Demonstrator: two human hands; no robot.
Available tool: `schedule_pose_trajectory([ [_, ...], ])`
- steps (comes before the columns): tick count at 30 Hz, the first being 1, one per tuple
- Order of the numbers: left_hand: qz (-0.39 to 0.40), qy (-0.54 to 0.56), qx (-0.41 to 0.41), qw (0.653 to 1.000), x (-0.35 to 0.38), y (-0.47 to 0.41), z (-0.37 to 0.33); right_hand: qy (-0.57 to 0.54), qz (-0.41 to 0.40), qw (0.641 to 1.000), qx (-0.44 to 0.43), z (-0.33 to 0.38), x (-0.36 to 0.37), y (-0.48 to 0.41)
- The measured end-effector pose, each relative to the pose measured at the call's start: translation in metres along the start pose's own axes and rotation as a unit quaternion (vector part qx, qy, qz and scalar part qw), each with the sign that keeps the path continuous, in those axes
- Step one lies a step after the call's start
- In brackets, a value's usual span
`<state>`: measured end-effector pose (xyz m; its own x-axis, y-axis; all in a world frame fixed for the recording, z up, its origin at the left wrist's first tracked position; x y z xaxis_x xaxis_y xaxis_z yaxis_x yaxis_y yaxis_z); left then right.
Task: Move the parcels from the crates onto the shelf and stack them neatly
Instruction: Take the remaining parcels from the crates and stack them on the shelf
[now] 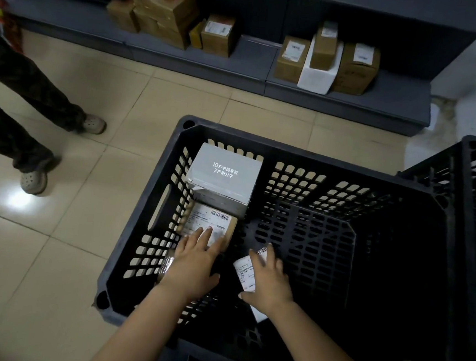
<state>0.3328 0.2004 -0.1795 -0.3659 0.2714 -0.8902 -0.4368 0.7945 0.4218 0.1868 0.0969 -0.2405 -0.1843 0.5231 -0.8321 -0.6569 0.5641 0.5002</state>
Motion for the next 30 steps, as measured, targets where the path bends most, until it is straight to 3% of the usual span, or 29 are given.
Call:
schedule_pose_trajectory([
  [17,0.051,-0.035,-0.054,0.997,0.006,0.001,0.007,-0.019,-0.106,0.994,0.005,-0.010,-0.035,0.010],
  [22,-0.096,0.010,0.003,0.995,-0.006,0.002,0.001,-0.037,-0.163,0.986,0.004,-0.008,-0.053,0.016],
  [25,-0.203,0.061,0.048,0.976,-0.019,0.004,-0.003,-0.067,-0.221,0.973,0.020,-0.008,-0.072,0.023],
  [30,-0.303,0.067,0.099,0.945,-0.046,0.004,-0.011,-0.089,-0.289,0.953,0.025,-0.007,-0.105,0.033],
])
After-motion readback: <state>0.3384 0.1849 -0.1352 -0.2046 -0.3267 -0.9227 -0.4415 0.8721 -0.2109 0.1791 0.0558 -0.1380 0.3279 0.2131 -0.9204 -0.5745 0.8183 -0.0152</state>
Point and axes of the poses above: each hand's wrist, its own y-axis away from the middle knuckle, its own x-axis out of the palm, z = x × y, the point moved 1 cm from there along -y, towards the middle knuckle, and after that the axes turned 12 degrees about -z, right-handed, at the moved point
